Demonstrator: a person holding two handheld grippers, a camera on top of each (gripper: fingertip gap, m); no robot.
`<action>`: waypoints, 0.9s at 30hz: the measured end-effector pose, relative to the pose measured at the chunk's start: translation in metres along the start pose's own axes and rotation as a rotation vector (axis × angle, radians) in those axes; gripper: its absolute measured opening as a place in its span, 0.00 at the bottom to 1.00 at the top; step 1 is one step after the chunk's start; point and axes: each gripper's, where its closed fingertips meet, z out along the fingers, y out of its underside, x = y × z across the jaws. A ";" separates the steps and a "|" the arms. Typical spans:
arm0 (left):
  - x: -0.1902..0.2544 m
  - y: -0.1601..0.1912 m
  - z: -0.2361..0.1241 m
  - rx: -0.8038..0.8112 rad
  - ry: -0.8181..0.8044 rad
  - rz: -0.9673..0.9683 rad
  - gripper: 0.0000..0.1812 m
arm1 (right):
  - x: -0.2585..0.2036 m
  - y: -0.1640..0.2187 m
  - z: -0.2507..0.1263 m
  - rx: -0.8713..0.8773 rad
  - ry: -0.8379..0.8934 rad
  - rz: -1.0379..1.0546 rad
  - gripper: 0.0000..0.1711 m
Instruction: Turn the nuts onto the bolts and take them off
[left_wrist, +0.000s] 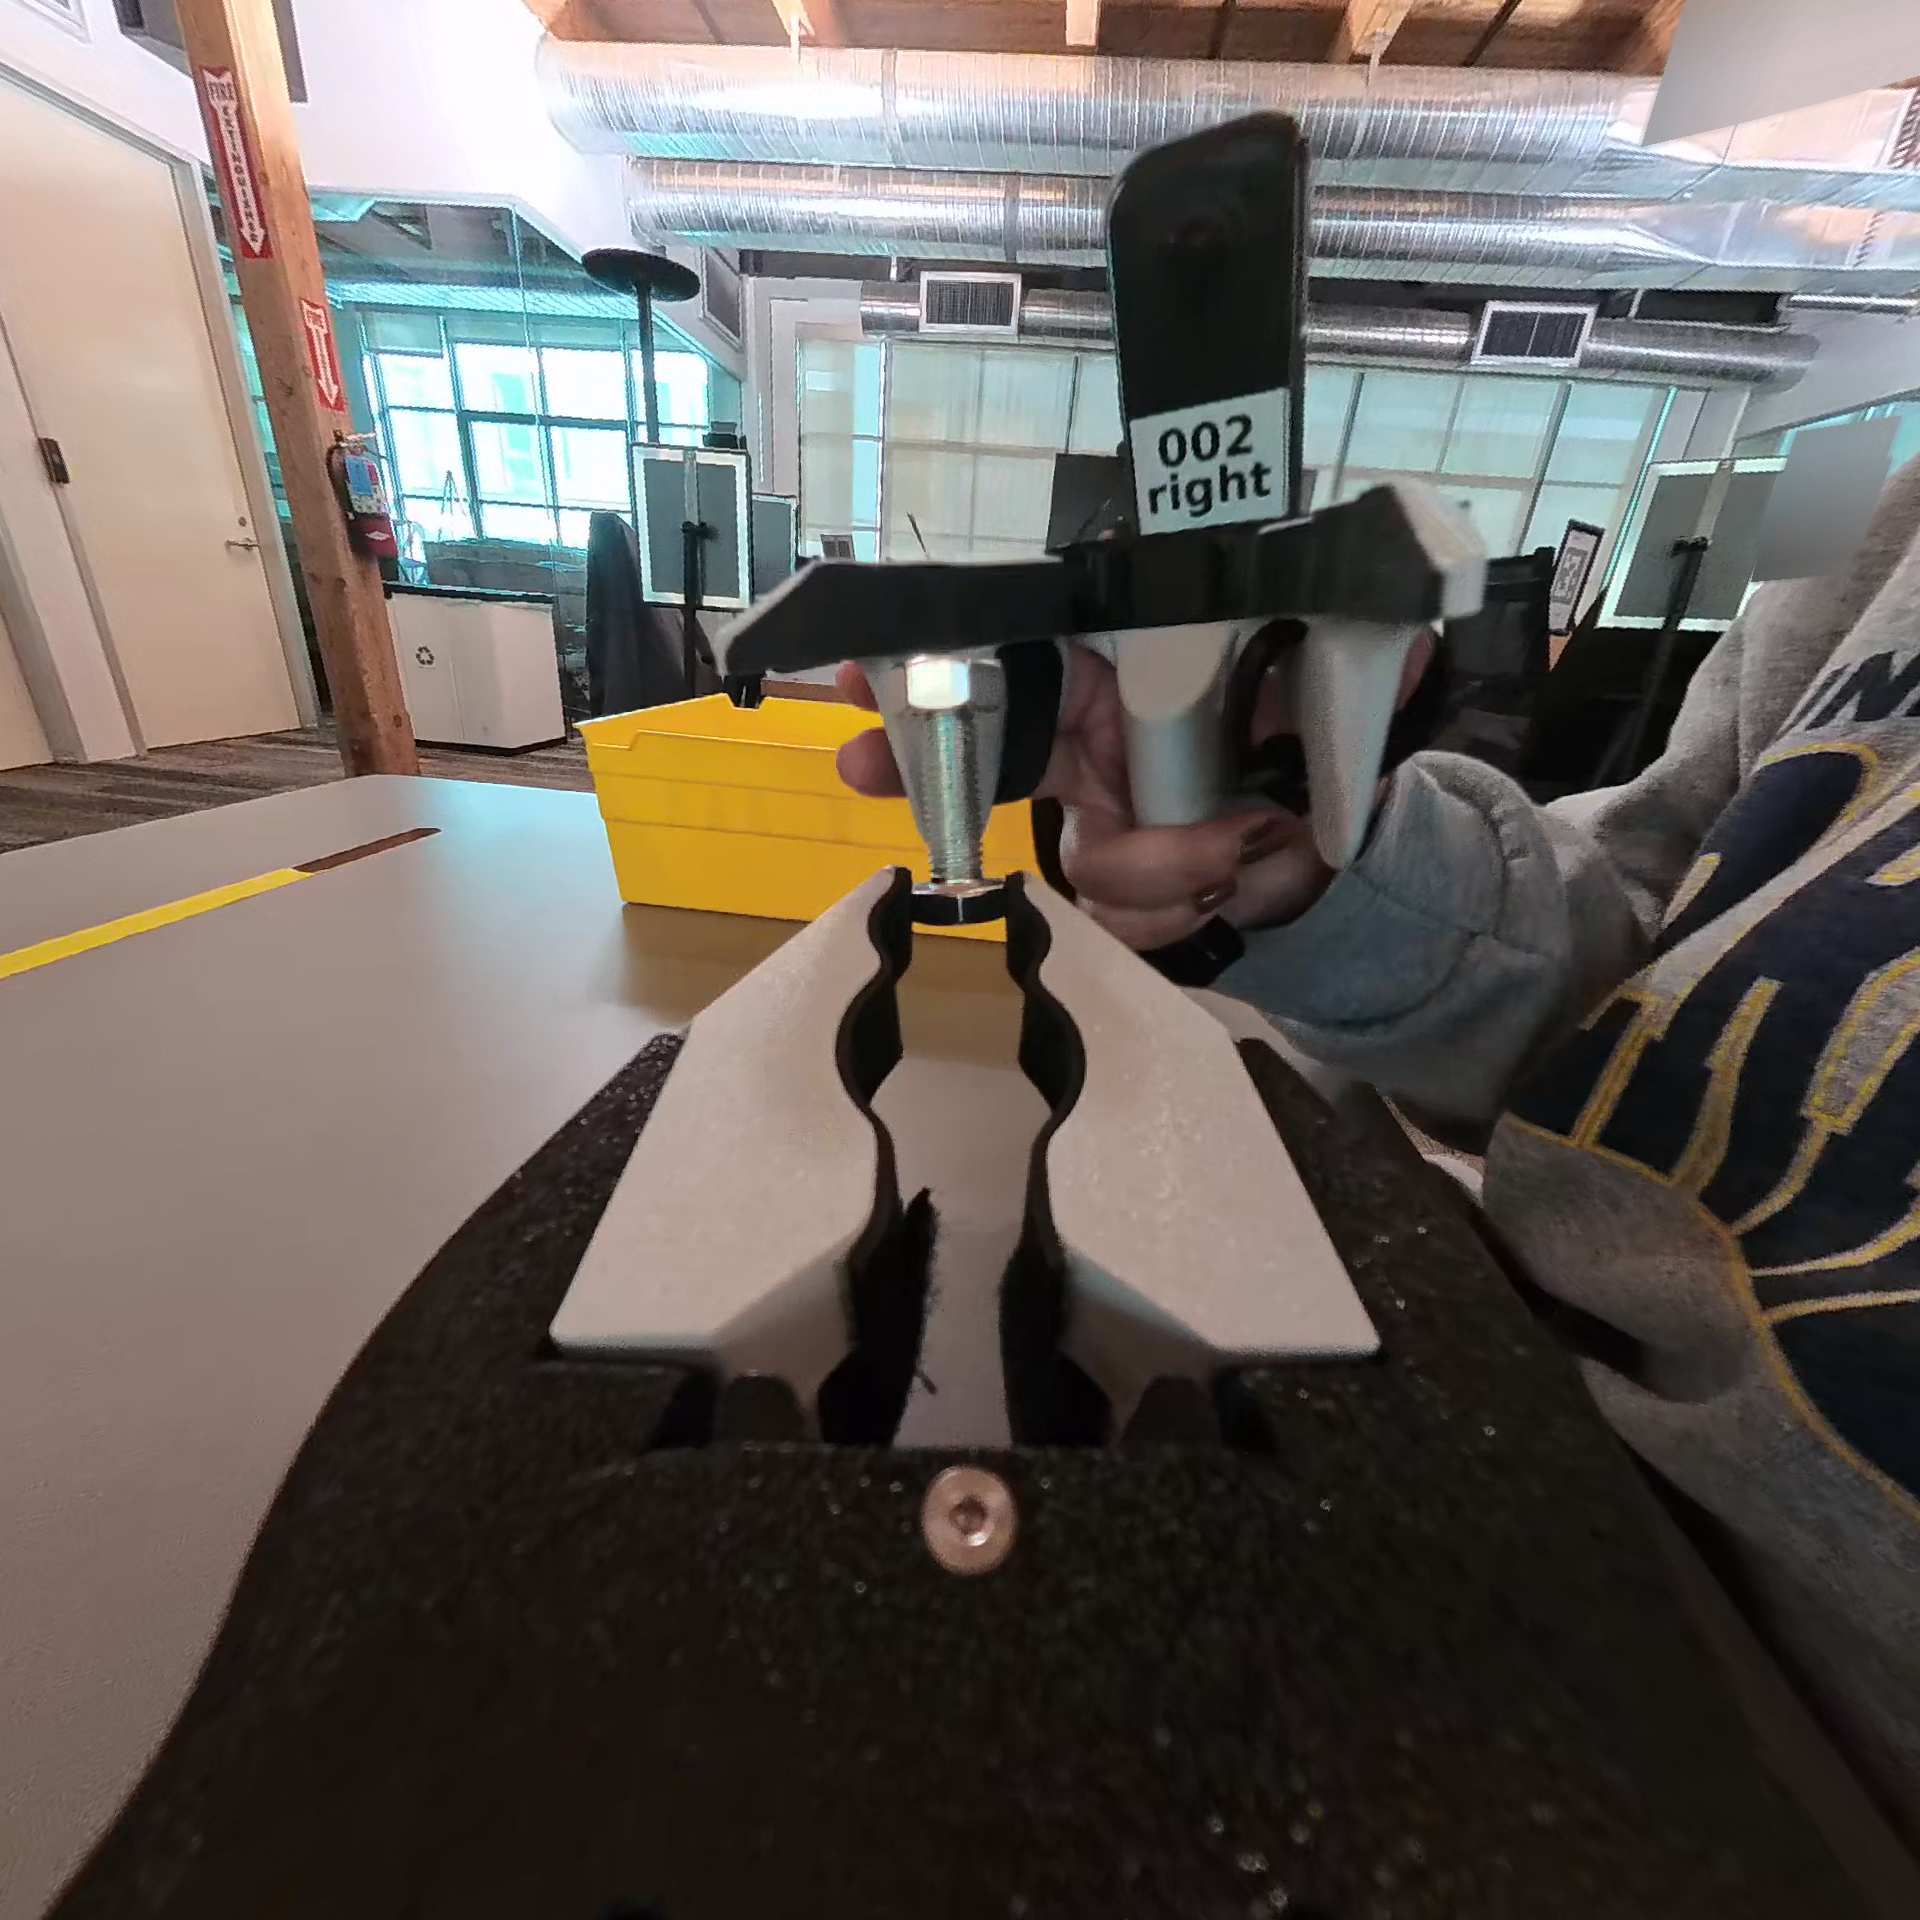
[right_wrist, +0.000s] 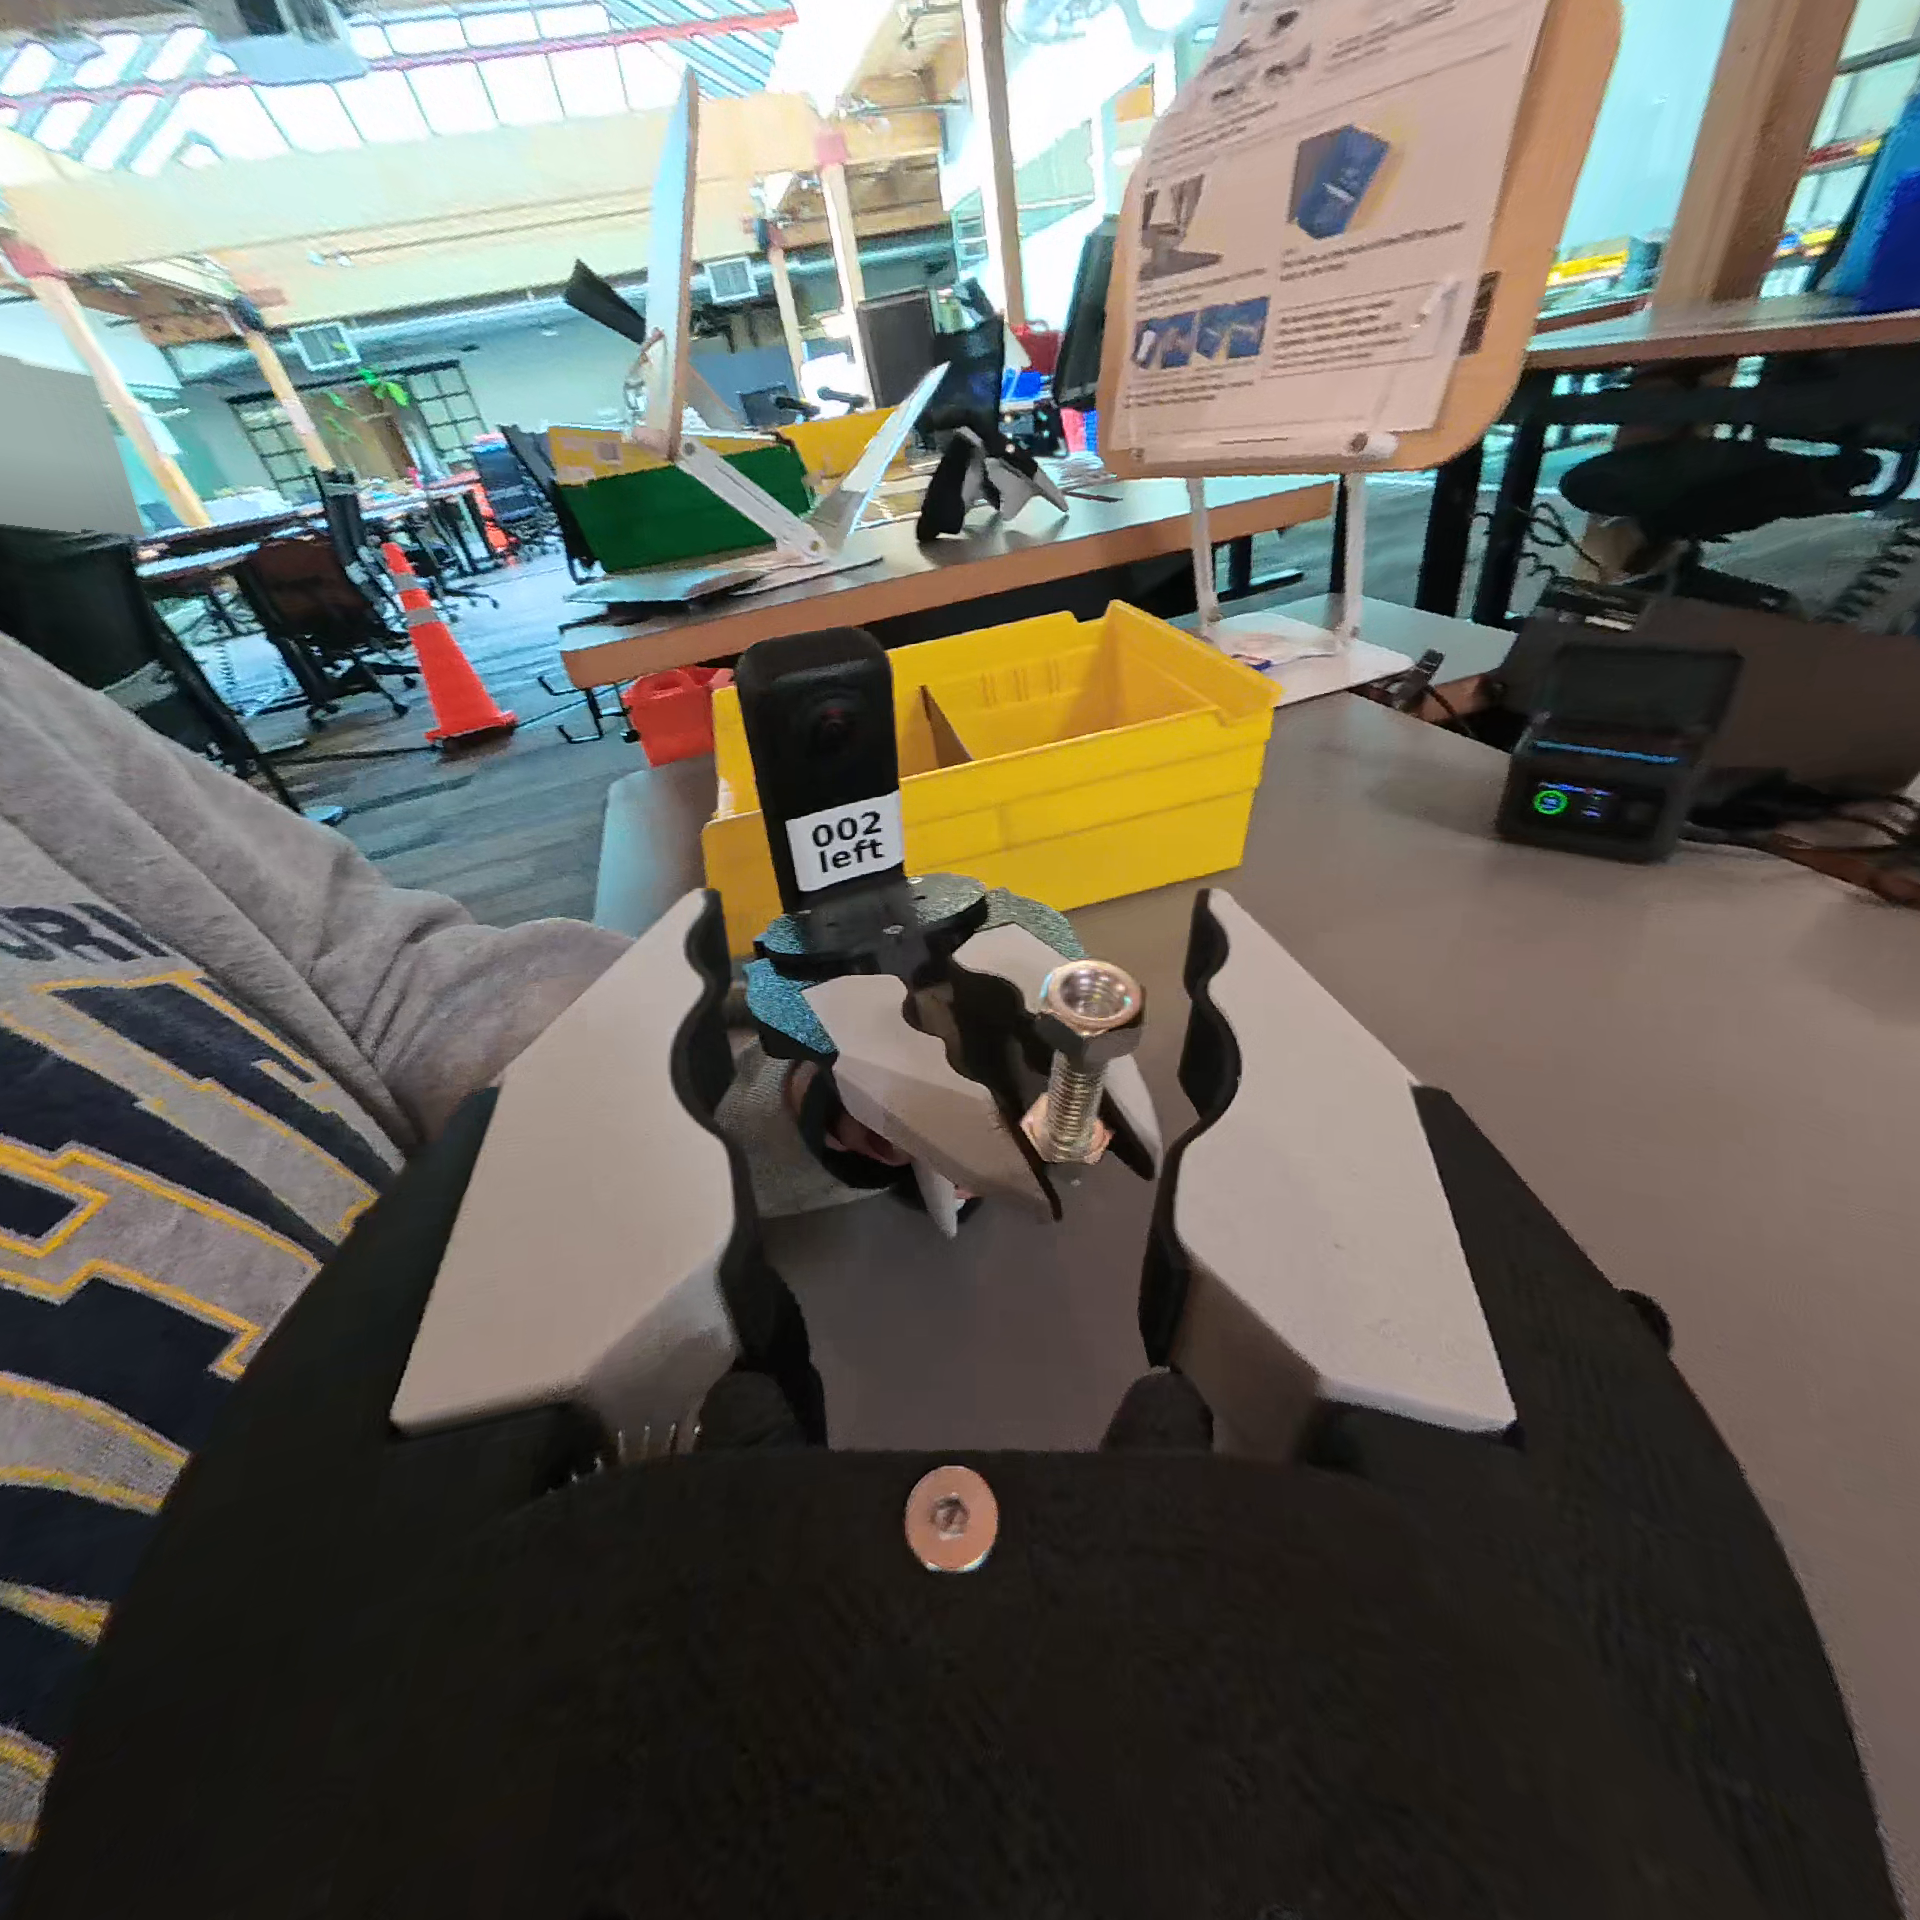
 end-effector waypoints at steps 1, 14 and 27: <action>-0.001 0.000 0.000 0.003 -0.006 -0.002 0.09 | -0.002 0.002 0.001 -0.003 -0.012 0.003 0.52; -0.005 -0.002 0.002 0.020 -0.017 -0.044 0.09 | -0.003 0.001 0.003 0.093 -0.027 0.007 0.55; -0.033 -0.004 -0.009 0.026 -0.153 -0.075 0.09 | 0.009 0.009 -0.006 0.153 0.004 0.026 0.52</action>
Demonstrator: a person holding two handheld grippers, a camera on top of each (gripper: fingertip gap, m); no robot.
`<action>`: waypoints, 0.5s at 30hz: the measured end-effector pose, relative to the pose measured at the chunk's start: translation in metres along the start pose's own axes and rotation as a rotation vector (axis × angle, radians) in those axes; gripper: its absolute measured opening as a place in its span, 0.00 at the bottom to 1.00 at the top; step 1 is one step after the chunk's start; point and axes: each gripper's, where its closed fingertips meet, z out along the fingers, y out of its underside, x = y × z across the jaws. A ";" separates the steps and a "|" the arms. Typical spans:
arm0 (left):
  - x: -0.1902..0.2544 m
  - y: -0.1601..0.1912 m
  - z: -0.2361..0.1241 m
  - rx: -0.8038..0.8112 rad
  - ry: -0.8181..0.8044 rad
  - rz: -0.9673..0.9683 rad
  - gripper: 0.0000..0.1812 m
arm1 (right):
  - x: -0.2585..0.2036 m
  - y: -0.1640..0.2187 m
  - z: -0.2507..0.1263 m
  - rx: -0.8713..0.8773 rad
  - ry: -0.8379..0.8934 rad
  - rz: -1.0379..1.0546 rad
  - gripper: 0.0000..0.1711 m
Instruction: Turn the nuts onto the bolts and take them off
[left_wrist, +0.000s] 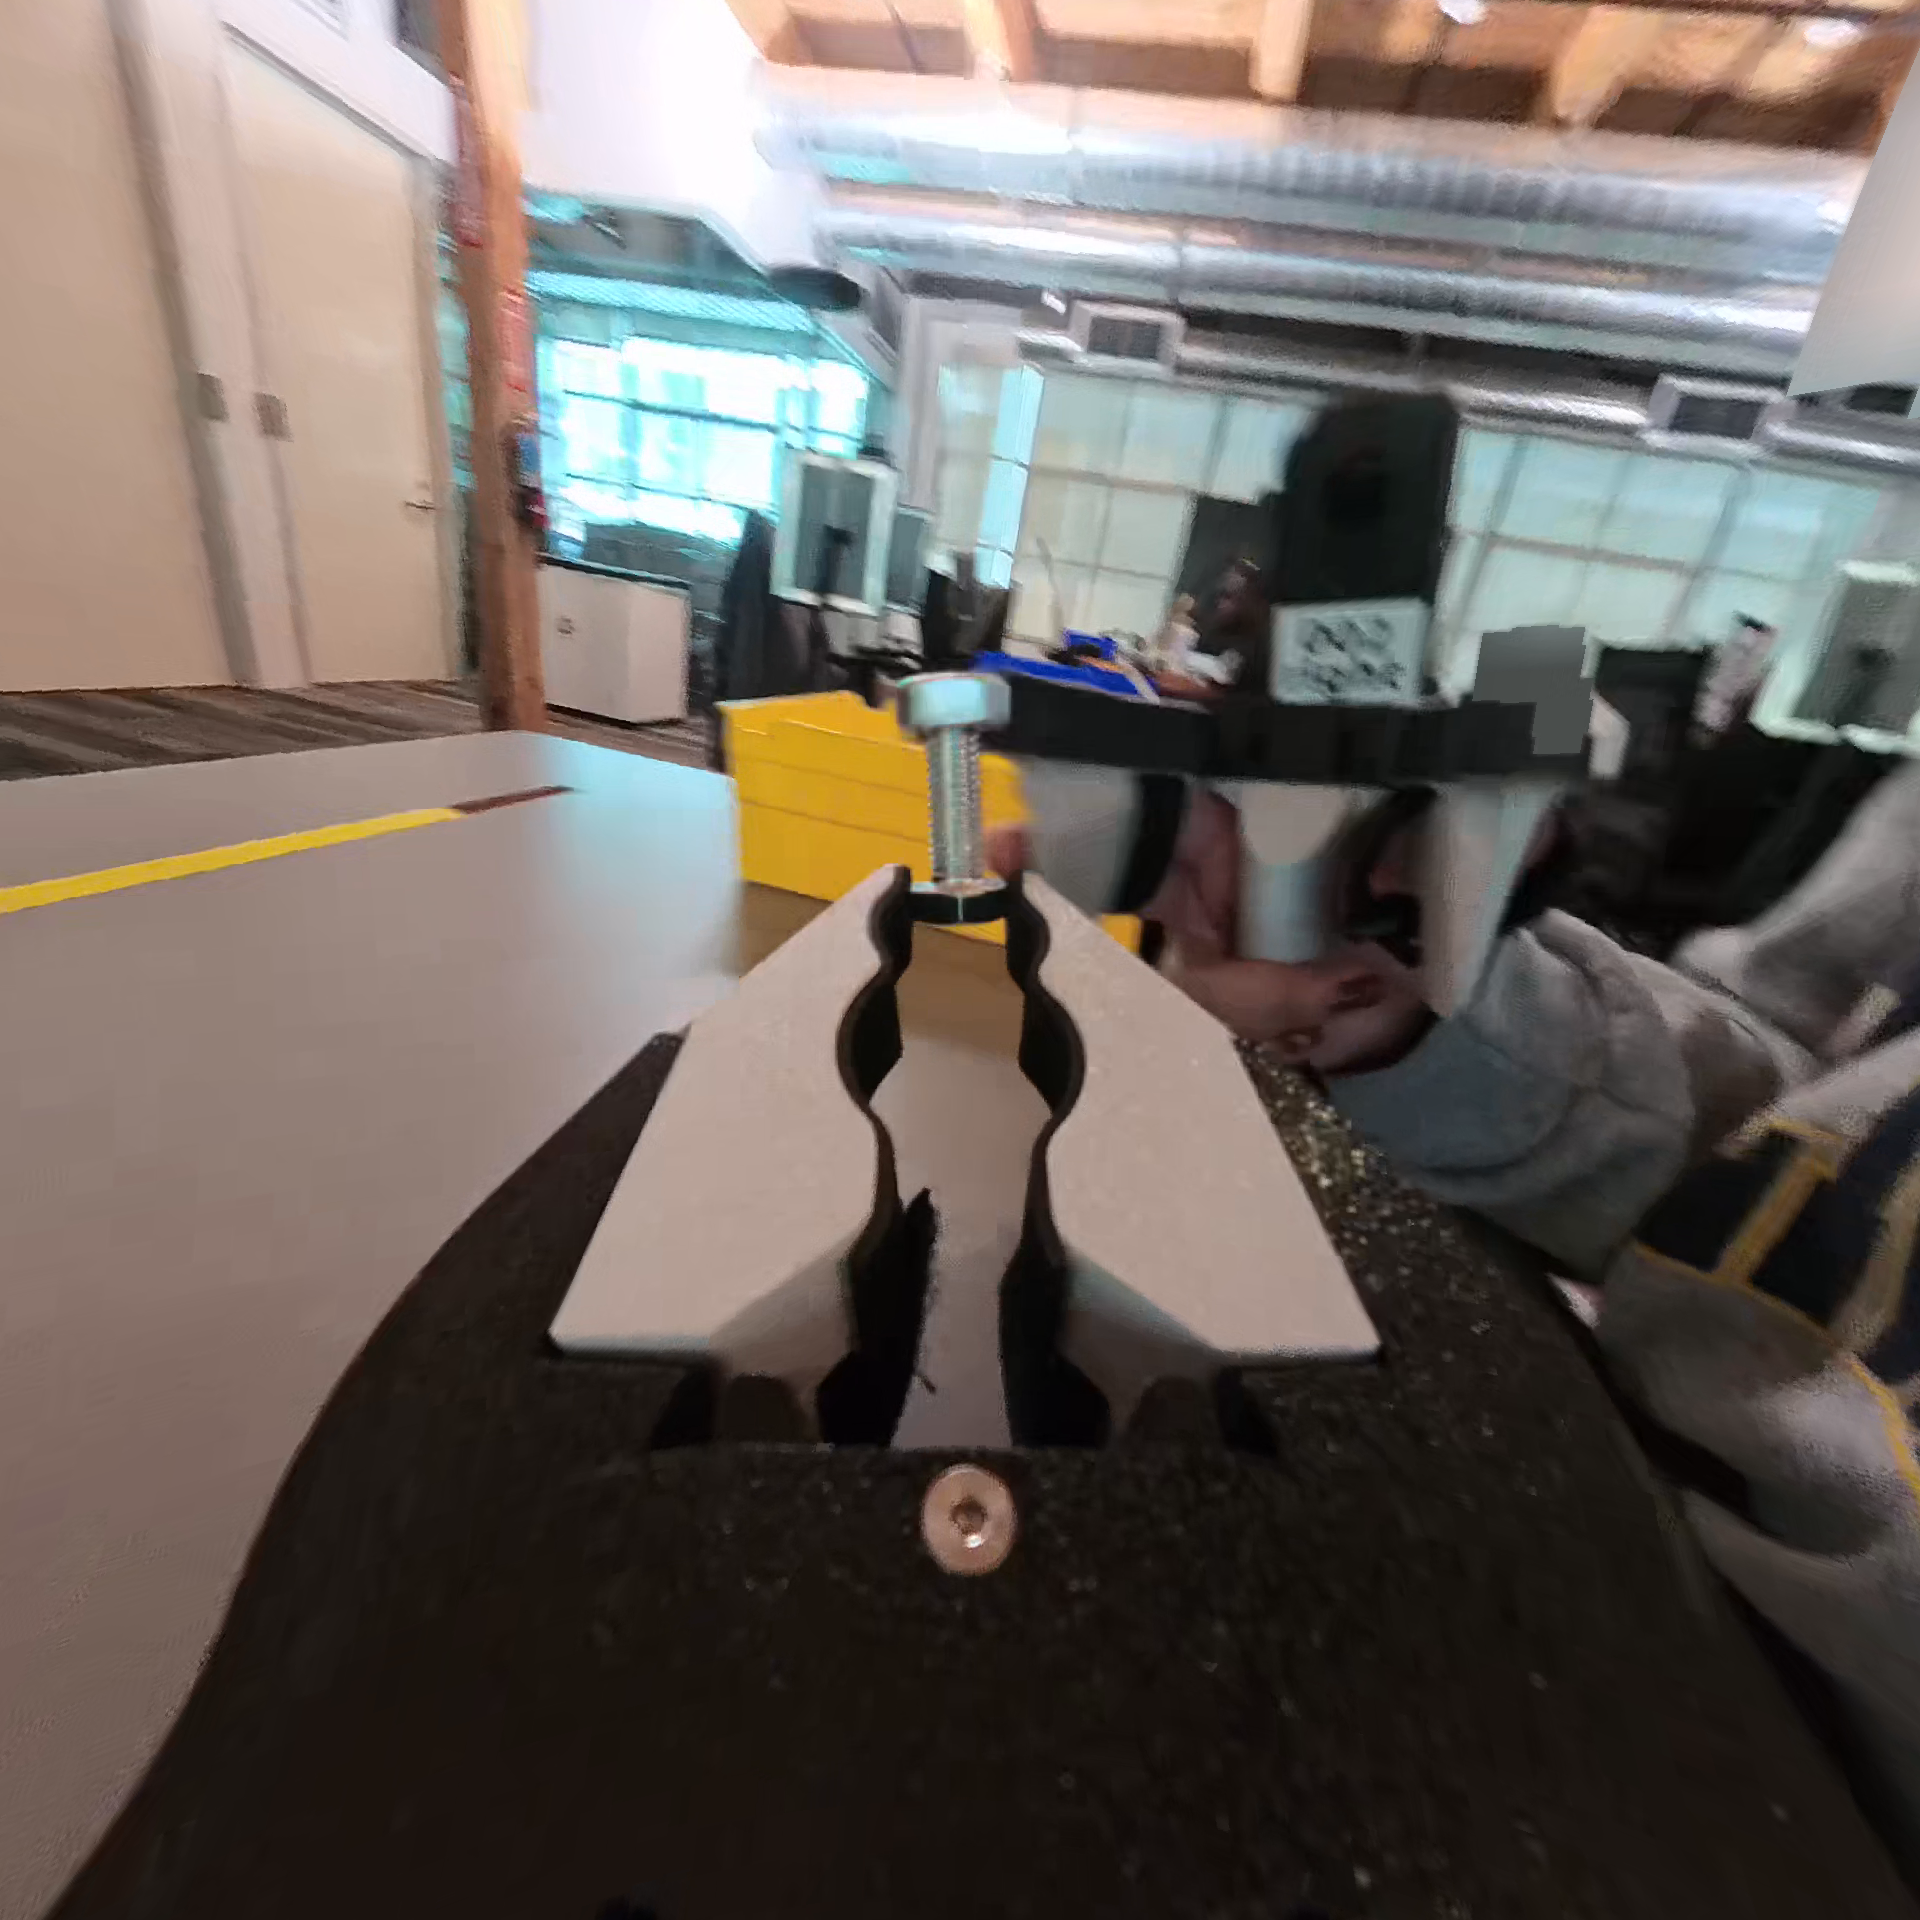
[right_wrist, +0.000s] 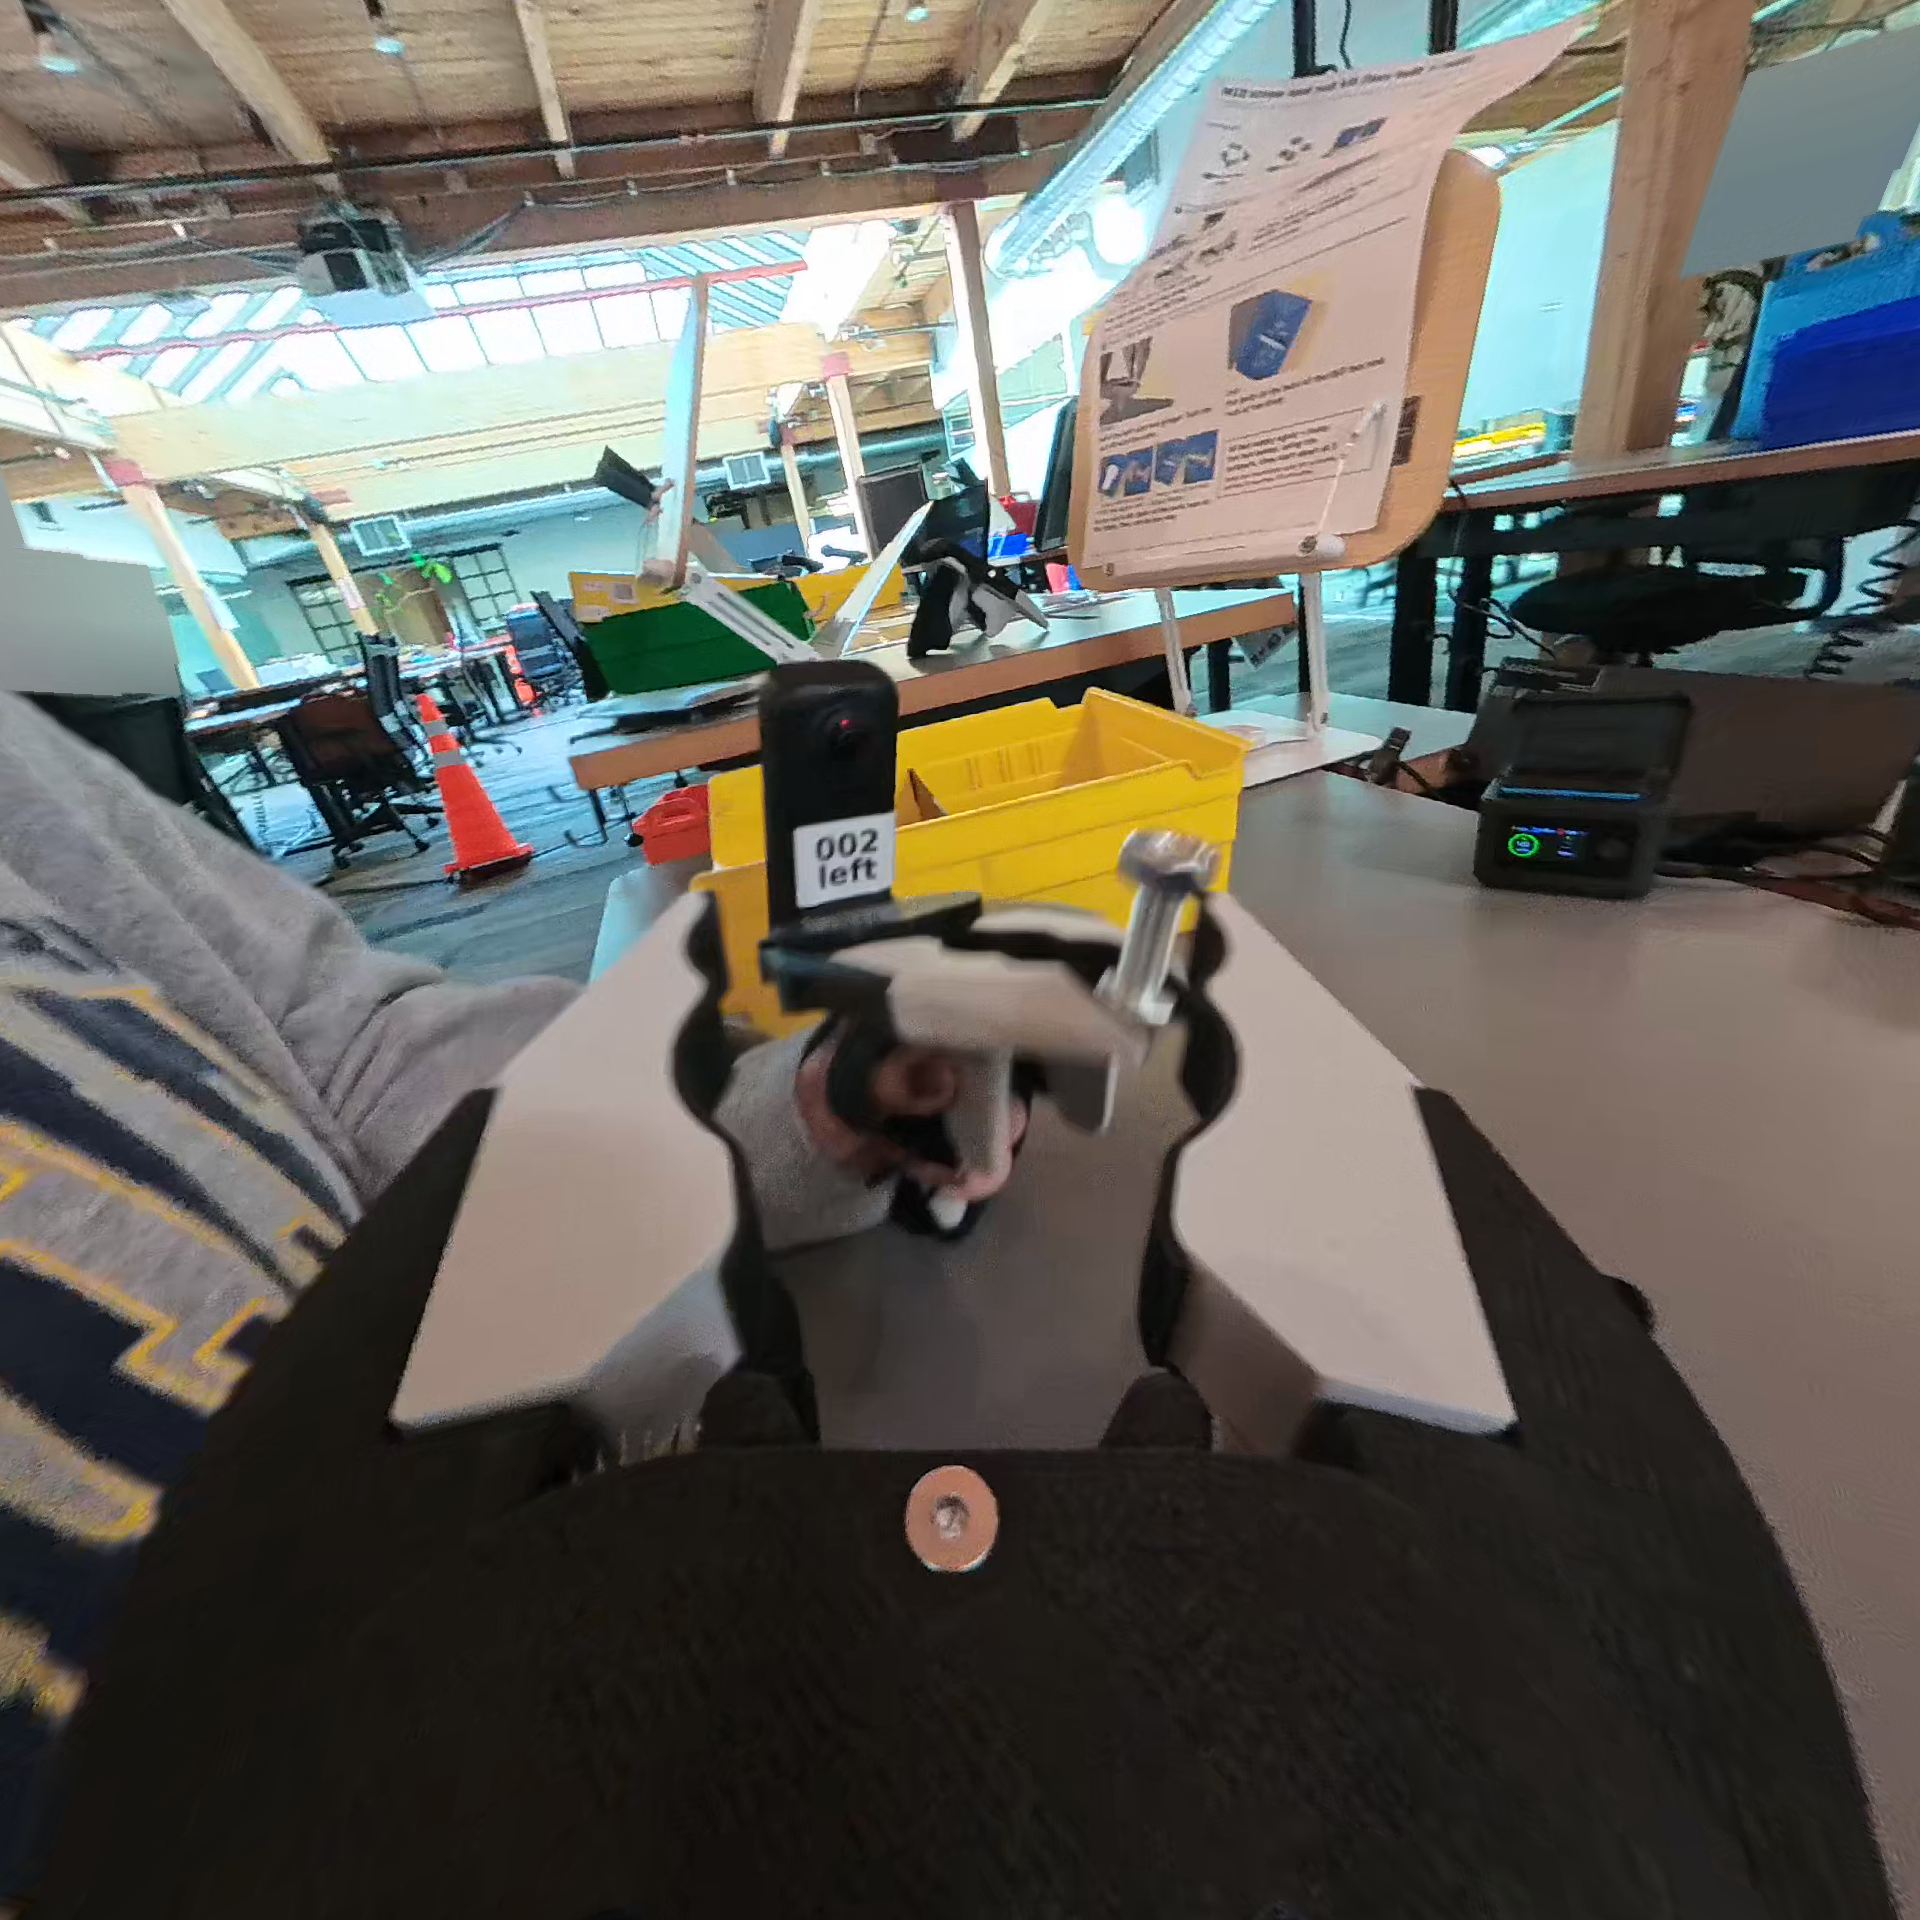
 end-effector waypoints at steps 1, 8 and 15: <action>-0.014 -0.006 -0.006 0.035 -0.060 -0.025 0.09 | -0.001 0.000 -0.006 0.003 -0.012 0.000 0.43; 0.029 0.006 0.007 -0.032 0.169 0.011 0.09 | 0.007 -0.002 0.009 -0.008 -0.011 0.001 0.44; -0.011 -0.007 -0.008 0.042 0.000 -0.085 0.09 | 0.008 -0.002 -0.010 0.037 0.005 0.017 0.32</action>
